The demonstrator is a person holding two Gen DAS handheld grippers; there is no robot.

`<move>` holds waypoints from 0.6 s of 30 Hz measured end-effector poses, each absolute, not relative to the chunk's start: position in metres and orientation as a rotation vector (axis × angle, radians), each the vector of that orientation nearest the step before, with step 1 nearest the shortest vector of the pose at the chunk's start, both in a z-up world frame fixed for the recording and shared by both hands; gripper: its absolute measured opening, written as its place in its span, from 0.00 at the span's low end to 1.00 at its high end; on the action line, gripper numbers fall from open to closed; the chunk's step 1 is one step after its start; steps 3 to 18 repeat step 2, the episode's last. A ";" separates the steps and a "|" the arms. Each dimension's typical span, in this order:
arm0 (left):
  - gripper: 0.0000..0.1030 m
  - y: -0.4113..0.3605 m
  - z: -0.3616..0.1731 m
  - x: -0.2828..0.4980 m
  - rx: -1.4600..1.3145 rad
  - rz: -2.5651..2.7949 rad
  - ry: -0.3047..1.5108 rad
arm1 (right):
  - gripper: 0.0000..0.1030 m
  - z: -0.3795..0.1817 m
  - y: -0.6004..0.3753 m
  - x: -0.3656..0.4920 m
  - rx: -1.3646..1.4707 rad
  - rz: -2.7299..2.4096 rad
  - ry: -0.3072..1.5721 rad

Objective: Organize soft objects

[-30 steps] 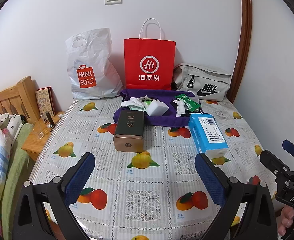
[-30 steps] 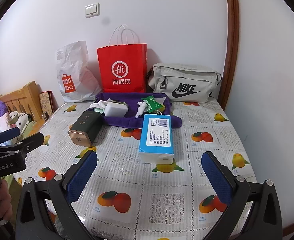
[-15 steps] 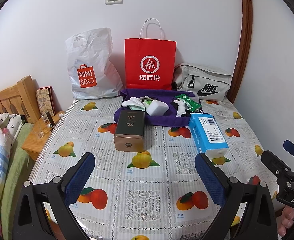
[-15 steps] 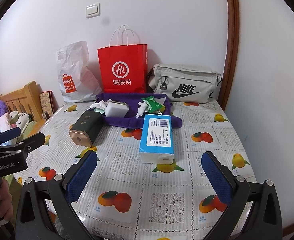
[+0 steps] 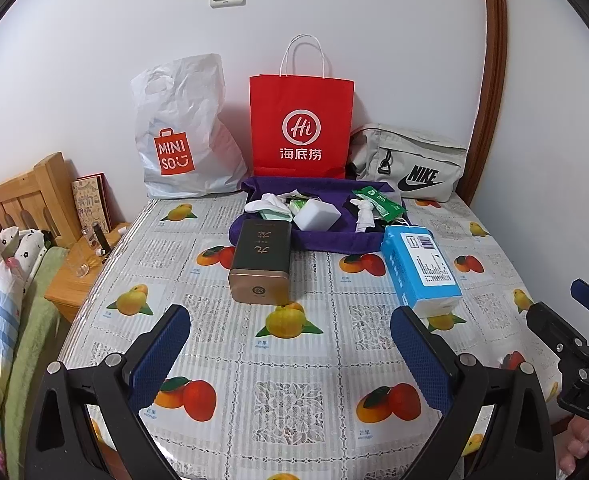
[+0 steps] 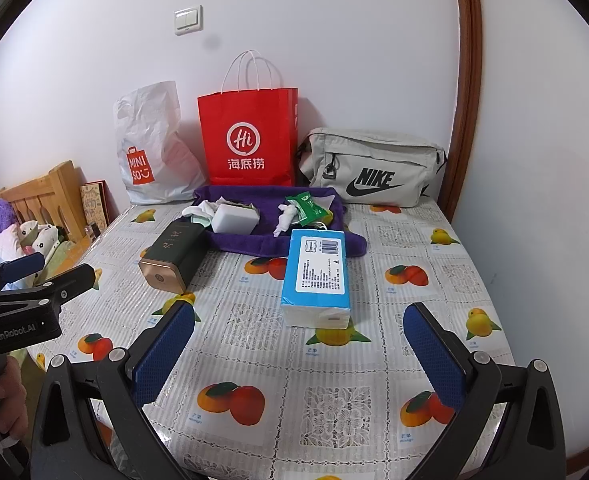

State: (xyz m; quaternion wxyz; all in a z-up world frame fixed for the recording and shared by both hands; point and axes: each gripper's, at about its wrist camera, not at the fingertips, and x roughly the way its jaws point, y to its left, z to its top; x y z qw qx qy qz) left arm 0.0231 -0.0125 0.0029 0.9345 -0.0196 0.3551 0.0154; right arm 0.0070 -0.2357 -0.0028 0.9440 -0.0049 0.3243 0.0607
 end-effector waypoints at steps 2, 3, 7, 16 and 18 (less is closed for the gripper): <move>0.98 -0.011 0.001 0.029 -0.041 0.032 0.728 | 1.00 -0.004 -0.236 0.011 -0.010 0.124 0.666; 0.98 -0.011 0.001 0.029 -0.041 0.032 0.728 | 1.00 -0.004 -0.236 0.011 -0.010 0.124 0.666; 0.98 -0.011 0.001 0.029 -0.041 0.032 0.728 | 1.00 -0.004 -0.236 0.011 -0.010 0.124 0.666; 0.98 -0.011 0.001 0.029 -0.041 0.032 0.728 | 1.00 -0.004 -0.236 0.011 -0.010 0.124 0.666; 0.98 -0.011 0.001 0.029 -0.041 0.032 0.728 | 1.00 -0.004 -0.236 0.011 -0.010 0.124 0.666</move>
